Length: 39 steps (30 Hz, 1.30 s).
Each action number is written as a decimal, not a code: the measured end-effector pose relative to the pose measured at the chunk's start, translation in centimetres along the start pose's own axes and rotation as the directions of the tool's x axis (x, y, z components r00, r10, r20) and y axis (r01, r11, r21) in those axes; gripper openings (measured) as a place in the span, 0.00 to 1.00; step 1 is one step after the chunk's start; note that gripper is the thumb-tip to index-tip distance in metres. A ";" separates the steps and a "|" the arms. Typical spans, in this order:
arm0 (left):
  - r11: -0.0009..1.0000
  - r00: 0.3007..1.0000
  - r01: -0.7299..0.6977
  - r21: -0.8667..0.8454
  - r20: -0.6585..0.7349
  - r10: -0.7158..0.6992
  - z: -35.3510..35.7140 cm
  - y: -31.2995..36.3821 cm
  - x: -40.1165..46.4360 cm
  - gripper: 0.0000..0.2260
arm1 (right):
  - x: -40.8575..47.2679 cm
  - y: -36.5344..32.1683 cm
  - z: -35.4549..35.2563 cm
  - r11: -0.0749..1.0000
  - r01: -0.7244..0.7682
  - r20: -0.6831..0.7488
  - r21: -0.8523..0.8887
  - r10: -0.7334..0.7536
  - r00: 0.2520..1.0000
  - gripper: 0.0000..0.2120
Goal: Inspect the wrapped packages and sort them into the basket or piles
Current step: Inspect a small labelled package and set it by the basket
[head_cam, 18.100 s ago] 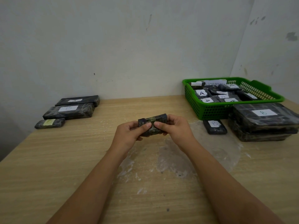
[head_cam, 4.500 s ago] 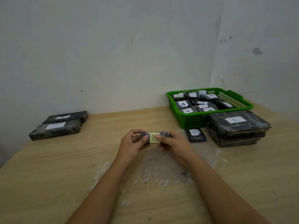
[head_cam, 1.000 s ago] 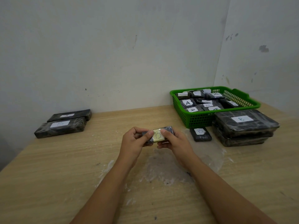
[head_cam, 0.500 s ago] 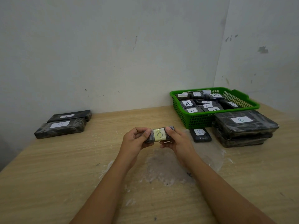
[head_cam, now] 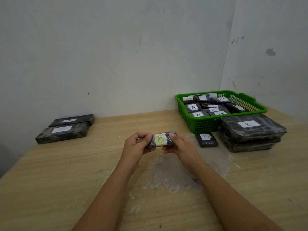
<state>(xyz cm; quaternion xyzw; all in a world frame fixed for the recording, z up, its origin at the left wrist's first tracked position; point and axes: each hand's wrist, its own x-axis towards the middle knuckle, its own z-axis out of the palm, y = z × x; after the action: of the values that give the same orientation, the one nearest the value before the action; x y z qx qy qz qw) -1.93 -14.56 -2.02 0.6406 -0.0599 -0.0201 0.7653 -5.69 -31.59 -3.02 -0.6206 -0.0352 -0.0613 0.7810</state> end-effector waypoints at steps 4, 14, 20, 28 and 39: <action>1.000 1.000 0.008 -0.028 0.000 -0.008 -0.1 0.2 0.0 0.06 | 0.0 -0.3 -0.2 1.000 -0.011 0.031 0.008 0.010 0.999 0.12; 0.995 0.998 0.050 -0.092 0.046 -0.045 -0.4 0.5 -0.1 0.08 | 0.1 -0.7 -0.8 0.998 0.014 -0.030 0.057 -0.012 0.999 0.13; 0.992 0.990 0.064 -0.110 0.135 -0.049 -0.7 0.9 -0.3 0.17 | 0.0 -1.1 -0.8 0.998 0.018 -0.053 0.059 -0.015 0.998 0.14; 0.991 0.993 0.067 -0.119 0.100 -0.056 -0.6 1.1 -0.3 0.21 | 0.0 -1.1 -0.9 1.000 -0.009 -0.078 -0.014 0.008 0.997 0.15; 0.997 0.994 0.055 -0.059 0.102 -0.049 -0.1 1.5 -0.9 0.19 | 0.2 -1.2 -1.0 0.998 0.051 -0.150 0.047 -0.043 0.988 0.12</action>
<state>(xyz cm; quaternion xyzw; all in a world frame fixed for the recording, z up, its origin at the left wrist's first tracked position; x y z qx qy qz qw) -2.85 -14.11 -0.63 0.6162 -0.0808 -0.0739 0.7799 -5.71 -32.87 -2.04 -0.5932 0.0072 -0.1249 0.7953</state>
